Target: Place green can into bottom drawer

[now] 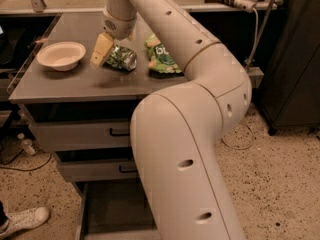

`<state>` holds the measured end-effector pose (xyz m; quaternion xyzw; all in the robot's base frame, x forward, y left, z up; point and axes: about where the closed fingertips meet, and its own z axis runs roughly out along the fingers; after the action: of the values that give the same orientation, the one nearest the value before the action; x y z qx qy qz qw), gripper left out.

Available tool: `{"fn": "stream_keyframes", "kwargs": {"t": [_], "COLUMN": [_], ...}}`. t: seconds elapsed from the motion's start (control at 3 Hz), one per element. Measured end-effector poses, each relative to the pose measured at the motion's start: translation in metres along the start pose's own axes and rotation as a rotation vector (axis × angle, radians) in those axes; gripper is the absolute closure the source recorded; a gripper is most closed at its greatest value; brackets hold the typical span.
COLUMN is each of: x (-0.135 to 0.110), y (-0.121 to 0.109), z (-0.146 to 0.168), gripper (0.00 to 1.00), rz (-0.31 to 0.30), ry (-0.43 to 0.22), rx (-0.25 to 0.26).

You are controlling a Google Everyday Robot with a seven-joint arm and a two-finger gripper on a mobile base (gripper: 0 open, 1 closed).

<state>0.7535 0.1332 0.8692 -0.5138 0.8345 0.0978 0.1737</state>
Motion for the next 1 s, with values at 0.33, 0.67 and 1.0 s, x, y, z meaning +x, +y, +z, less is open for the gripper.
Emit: {"fn": "stream_keyframes", "kwargs": {"t": [0.33,0.67,1.0], "x": [-0.001,-0.0015,-0.0015], "y": [-0.0028,-0.0031,-0.0031], "z": [0.0195,0.0205,0.0205], "gripper": [0.0,0.19,0.42], "rz": [0.023,0.023,0.023], "ry": [0.011,0.01,0.01], "rx": [-0.019,-0.019,-0.019]}}
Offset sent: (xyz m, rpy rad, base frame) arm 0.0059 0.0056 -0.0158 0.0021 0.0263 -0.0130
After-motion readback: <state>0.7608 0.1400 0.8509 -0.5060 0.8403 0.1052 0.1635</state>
